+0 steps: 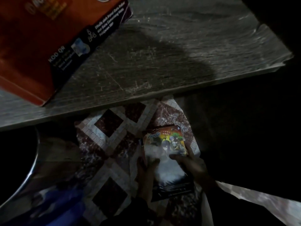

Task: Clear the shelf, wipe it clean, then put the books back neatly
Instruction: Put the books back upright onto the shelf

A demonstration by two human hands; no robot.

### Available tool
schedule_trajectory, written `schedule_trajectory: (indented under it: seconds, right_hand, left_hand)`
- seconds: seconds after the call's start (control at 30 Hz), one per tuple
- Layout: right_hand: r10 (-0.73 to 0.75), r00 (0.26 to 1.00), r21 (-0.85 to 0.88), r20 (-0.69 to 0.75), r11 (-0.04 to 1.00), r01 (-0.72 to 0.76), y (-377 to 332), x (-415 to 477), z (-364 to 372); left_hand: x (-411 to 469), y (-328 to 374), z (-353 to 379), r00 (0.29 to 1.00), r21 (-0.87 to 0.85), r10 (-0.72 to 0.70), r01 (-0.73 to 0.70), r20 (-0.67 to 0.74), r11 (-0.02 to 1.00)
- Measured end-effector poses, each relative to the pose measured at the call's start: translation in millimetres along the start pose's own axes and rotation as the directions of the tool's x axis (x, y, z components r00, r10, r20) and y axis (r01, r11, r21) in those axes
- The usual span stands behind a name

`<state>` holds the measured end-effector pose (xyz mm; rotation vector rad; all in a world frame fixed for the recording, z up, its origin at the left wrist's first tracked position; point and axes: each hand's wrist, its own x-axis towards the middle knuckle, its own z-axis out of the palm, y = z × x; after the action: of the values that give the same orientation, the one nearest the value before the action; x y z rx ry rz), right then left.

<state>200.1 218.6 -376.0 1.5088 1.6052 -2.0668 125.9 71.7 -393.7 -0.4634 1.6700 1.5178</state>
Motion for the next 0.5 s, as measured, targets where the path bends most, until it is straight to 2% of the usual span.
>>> schedule_trajectory:
  seconds: [0.07, 0.17, 0.23, 0.3, 0.33, 0.43, 0.5]
  right_hand:
    - [0.044, 0.998, 0.091, 0.034, 0.995, -0.047, 1.6, 1.7, 2.8]
    - [0.103, 0.989, 0.173, 0.109, 0.977, -0.121, 2.7, -4.6, 8.0]
    - [0.137, 0.971, 0.197, 0.194, 0.965, -0.175, -1.8, -15.0, 7.7]
    - [0.164, 0.940, 0.149, 0.299, 0.965, -0.215, -9.7, -28.3, 8.6]
    - [0.181, 0.915, 0.108, 0.360, 0.966, -0.234, -16.0, -38.3, 9.8]
    - [0.273, 0.931, -0.072, 0.244, 0.962, -0.264, -25.5, -64.3, 6.9]
    - [0.262, 0.939, -0.135, 0.222, 0.962, -0.237, -34.0, -78.9, 3.9]
  left_hand:
    - [2.2, 13.7, -7.0, 0.995, 0.017, -0.004, 0.002, 0.102, 1.000]
    - [-10.8, 33.9, -16.7, 0.948, 0.087, -0.062, 0.037, 0.312, 0.996]
    - [-22.9, 44.4, -21.6, 0.946, 0.124, 0.036, -0.079, 0.322, 0.989]
    - [-37.7, 60.3, -25.1, 0.941, 0.160, 0.148, -0.204, 0.305, 0.966]
    - [-45.0, 67.8, -28.3, 0.937, 0.169, 0.153, -0.214, 0.314, 0.962]
    - [-78.4, 93.5, -41.4, 0.934, 0.138, 0.116, -0.171, 0.339, 0.975]
    - [-102.4, 114.0, -49.5, 0.943, 0.142, 0.094, -0.146, 0.320, 0.979]
